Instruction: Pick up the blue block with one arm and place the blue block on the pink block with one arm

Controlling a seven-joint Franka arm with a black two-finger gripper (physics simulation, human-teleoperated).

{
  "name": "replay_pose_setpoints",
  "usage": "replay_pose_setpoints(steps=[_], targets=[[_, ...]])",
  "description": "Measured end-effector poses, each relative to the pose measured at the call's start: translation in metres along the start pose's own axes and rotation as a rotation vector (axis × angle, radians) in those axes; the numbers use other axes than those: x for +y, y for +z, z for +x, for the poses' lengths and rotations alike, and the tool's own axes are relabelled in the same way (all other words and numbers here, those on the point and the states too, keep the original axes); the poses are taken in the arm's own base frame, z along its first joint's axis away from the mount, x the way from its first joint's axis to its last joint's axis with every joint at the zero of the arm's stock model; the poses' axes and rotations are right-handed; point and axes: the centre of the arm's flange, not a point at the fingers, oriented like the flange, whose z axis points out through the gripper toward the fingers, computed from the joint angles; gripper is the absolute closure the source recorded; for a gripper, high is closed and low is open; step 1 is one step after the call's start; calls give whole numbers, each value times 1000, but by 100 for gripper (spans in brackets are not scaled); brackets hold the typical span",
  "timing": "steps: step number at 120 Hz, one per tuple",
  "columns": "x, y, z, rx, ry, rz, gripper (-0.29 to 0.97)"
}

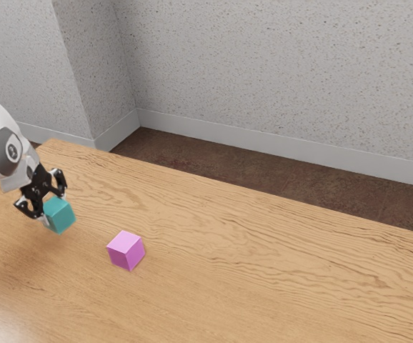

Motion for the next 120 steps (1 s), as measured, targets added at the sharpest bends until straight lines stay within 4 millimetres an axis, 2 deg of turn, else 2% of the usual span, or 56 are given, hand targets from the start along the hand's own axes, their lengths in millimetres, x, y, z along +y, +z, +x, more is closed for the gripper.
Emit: replay_pose_setpoints(steps=[15, 27, 36, 43, 49, 66, 85, 106, 120], targets=[[-35, -6, 50, 49, 49, -28, 43], [-64, -10, 102, 80, 95, -48, 43], [-75, -3, 141, 104, 118, -82, 42], [-79, 5, 159, 117, 115, -106, 42], [-78, 7, 160, 120, 85, -121, 42], [-67, 14, 139, 122, -41, -152, 41], [-70, 26, 160, 125, -79, -179, 40], [-68, 29, 159, 117, -147, -186, 40], [-68, 30, 164, 112, -169, -196, 23]])
